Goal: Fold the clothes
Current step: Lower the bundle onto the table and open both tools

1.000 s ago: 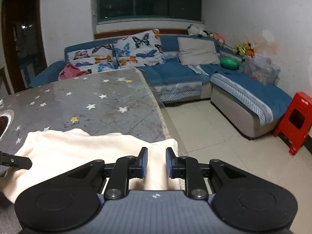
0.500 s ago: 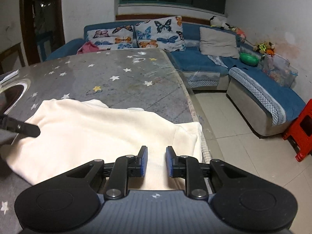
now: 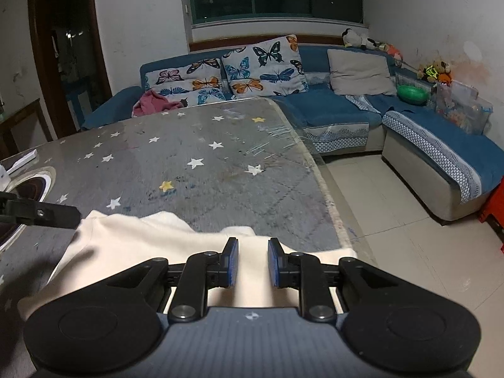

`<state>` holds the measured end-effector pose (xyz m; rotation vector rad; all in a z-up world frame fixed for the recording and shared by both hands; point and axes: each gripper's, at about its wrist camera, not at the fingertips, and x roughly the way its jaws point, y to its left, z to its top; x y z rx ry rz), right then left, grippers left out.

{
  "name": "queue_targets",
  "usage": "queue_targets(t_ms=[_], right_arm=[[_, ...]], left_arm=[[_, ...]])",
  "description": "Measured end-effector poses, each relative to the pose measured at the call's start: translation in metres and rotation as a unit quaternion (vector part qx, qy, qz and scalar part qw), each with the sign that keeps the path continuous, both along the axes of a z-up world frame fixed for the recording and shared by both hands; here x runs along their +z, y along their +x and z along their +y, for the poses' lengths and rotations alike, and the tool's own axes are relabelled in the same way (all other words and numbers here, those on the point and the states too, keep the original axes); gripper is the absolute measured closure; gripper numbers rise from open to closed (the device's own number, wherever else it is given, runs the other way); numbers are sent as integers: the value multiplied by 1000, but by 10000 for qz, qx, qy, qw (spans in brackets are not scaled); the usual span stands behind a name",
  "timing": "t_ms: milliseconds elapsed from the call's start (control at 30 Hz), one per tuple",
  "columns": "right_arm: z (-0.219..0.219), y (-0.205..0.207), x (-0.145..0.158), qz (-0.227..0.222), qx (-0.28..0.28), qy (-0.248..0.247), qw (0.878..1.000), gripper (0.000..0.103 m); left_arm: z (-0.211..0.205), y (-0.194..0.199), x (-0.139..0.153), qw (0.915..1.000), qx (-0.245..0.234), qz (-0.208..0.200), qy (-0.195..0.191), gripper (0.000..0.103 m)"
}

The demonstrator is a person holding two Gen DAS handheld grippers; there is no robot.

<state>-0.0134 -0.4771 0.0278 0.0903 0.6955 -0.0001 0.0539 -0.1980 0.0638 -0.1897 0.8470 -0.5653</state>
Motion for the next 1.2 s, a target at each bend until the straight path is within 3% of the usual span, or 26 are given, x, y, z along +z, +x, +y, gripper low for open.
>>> queue_targets(t_ms=[233,300,533,667,767,900,1200], right_arm=[[5,10,-14,127,-5,-169,9998,83],[4,9,-13,136,23,-161,9998,83],[-1,-14,4,41,50,-98,9999,83],[-2,-40,12,28,125,-78,9999,83],[-1,-63,15,-7,156,-112,9998,83],[-2,-89,15,-47,56,-25,10000,83],[-2,-115,-9,-113,-186,-10,9998,83]], left_arm=[[-28,19,-22,9996,-191,64,189,73],[-32,21,-29,9993,-209,62,309,77],[-34,11,-26,9988,-255,-85,419,76],[-29,-5,-19,9984,-369,-136,415,73],[-26,-20,-16,9977,-484,-175,430,63],[-21,-44,-15,9964,-633,-231,513,58],[-9,-77,-24,9953,-680,-280,624,54]])
